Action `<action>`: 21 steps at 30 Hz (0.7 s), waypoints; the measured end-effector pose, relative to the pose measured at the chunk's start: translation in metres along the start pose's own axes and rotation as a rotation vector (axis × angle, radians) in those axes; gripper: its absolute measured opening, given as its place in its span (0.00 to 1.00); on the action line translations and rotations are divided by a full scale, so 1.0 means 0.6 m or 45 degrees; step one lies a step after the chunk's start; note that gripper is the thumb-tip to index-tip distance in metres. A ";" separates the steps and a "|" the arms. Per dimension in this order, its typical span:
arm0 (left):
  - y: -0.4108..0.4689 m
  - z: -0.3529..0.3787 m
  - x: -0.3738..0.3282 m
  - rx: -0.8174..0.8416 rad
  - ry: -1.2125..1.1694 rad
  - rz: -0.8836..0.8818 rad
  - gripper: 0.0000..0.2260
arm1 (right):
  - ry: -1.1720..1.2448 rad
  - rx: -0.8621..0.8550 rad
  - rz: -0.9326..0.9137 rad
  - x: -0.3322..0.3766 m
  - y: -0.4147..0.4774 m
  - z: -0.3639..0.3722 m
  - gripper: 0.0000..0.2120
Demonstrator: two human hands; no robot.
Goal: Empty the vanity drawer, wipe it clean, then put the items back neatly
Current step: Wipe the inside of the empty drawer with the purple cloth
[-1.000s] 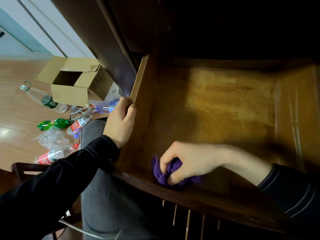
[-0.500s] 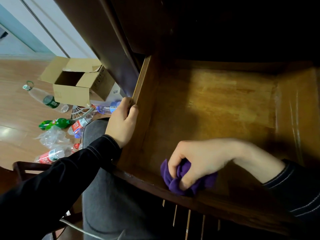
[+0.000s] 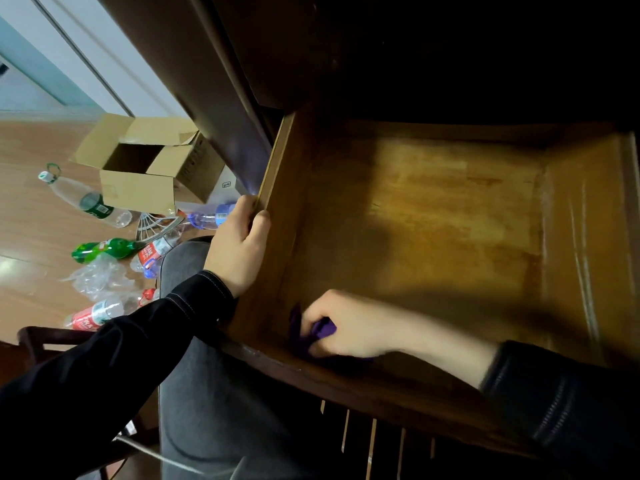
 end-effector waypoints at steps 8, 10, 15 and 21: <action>0.000 -0.001 0.004 -0.004 -0.004 -0.008 0.13 | -0.221 0.300 -0.025 -0.010 -0.024 -0.017 0.06; 0.000 0.000 0.002 0.000 -0.011 -0.004 0.13 | -0.213 0.173 0.070 -0.021 -0.004 -0.002 0.07; -0.001 -0.002 0.001 0.010 -0.031 -0.002 0.13 | -0.266 0.250 0.203 -0.041 0.012 0.009 0.13; -0.004 -0.003 -0.005 0.012 -0.027 -0.026 0.16 | -0.406 0.309 0.222 -0.058 -0.002 0.005 0.10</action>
Point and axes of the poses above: each hand's wrist, its own y-axis towards the middle knuckle, its own z-axis out of the palm, x = y × z, the point moved 8 cm from there along y, towards the middle knuckle, and after that the axes turned 8 degrees about z, right-handed, at the moved point
